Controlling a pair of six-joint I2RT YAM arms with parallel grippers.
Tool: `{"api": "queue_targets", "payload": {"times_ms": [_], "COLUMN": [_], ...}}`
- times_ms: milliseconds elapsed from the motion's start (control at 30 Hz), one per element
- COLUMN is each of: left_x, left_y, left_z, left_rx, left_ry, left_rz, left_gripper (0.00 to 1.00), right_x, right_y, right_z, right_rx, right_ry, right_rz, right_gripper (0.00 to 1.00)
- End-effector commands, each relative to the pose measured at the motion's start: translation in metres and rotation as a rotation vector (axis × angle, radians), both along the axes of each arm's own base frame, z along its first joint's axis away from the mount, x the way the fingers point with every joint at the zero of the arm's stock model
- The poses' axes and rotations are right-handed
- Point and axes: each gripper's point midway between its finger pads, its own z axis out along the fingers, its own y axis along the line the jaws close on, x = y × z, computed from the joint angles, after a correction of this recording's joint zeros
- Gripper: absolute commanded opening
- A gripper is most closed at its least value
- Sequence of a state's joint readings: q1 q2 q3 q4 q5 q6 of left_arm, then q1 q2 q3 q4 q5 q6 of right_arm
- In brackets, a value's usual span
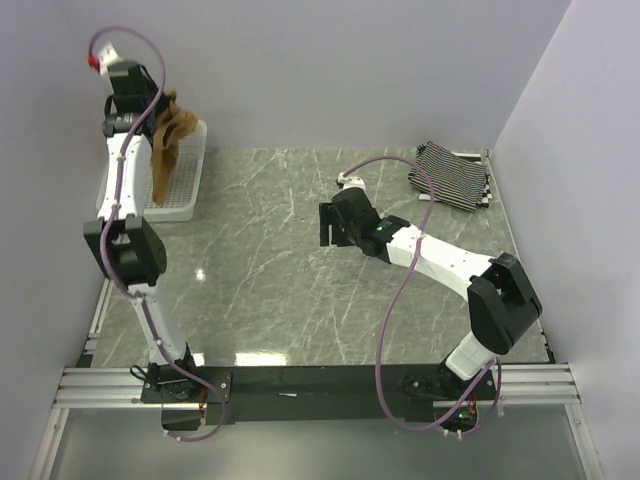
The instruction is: Fold and stack the tank tops
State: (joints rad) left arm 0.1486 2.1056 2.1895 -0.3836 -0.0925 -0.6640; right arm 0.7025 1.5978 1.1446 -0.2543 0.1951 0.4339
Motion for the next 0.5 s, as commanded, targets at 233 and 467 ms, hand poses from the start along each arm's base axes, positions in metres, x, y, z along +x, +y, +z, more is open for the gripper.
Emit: {"api": "queue_targets", "payload": {"times_ms": [233,467], "left_x": [-0.183,-0.257], "left_y": [-0.178,-0.224], "left_z": [0.3,0.254], "left_rx": [0.197,-0.045], "left_ry": [-0.63,-0.615], "left_rz": [-0.307,-0.484], "left_gripper": [0.01,0.01], "right_x": [0.012,-0.018], "right_y": [-0.025,-0.066], "right_z": [0.086,0.136], "right_rx": [0.05,0.156], "right_ry": [-0.211,-0.335], "right_rz": [-0.124,-0.223], "right_gripper": [0.76,0.76]}}
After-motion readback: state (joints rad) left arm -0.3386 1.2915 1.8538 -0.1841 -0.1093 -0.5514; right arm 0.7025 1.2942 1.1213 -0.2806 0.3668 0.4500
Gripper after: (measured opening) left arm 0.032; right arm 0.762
